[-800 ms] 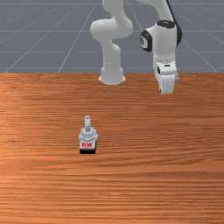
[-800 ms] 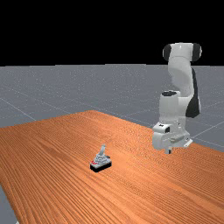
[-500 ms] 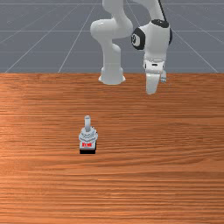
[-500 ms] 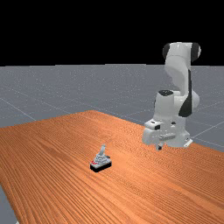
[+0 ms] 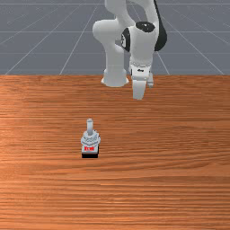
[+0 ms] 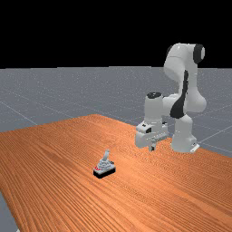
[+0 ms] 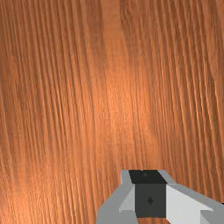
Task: Turn on the trigger
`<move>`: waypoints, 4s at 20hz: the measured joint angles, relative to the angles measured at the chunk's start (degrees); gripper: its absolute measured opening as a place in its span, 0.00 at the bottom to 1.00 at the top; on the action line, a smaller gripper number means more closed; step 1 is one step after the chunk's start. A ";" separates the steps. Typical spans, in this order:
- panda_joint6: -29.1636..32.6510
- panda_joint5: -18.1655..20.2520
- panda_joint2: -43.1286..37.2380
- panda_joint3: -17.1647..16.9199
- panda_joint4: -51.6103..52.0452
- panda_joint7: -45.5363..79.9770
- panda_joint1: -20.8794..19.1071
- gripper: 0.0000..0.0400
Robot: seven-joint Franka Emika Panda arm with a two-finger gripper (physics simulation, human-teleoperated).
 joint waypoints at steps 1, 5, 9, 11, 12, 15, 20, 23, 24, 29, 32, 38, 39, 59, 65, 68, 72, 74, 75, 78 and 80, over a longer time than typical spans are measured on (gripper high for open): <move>7.28 4.08 -2.04 -0.34 -4.02 -4.09 -0.26 0.00; 6.95 9.14 -2.49 -1.84 -4.57 -11.44 -1.34 0.00; 7.57 2.55 -3.12 -4.10 -5.36 -6.80 -4.01 0.00; 7.58 2.59 -3.22 -5.12 -5.48 -8.12 -4.97 0.00; 7.26 -2.23 -3.20 -5.54 -5.34 -8.06 -5.61 0.00; 7.46 2.49 -3.16 -7.20 -5.35 -18.98 -7.07 0.00; 6.14 9.01 -2.57 -9.17 -4.41 -25.47 -8.85 0.00; 3.52 4.89 -1.50 -10.49 -2.48 -24.26 -10.49 0.00; 3.56 4.89 -1.47 -10.68 -2.43 -24.58 -10.74 0.00; 3.94 6.81 3.15 -10.02 3.38 -29.17 -11.05 0.00; 2.14 7.63 7.32 -9.48 9.29 -29.37 -11.14 0.00; 7.62 9.90 9.01 -8.90 8.83 -28.91 -11.32 0.00; 4.33 11.28 10.42 -8.49 10.62 -30.14 -11.88 0.00; 5.47 9.32 17.53 -9.89 16.97 -28.83 -12.42 0.00; 2.69 10.65 19.28 -9.12 21.42 -29.47 -13.06 0.00; 3.15 10.69 18.72 -9.01 20.42 -30.24 -13.20 0.00; 3.58 10.78 18.15 -9.46 19.32 -28.34 -12.78 0.00; 3.06 10.86 18.53 -9.43 20.24 -28.21 -12.82 0.00; 4.03 11.16 18.39 -9.01 20.01 -29.83 -13.21 0.00; 3.33 11.18 18.65 -8.99 21.05 -29.68 -13.20 0.00; 1.35 10.81 19.28 -9.12 22.66 -29.23 -13.11 0.00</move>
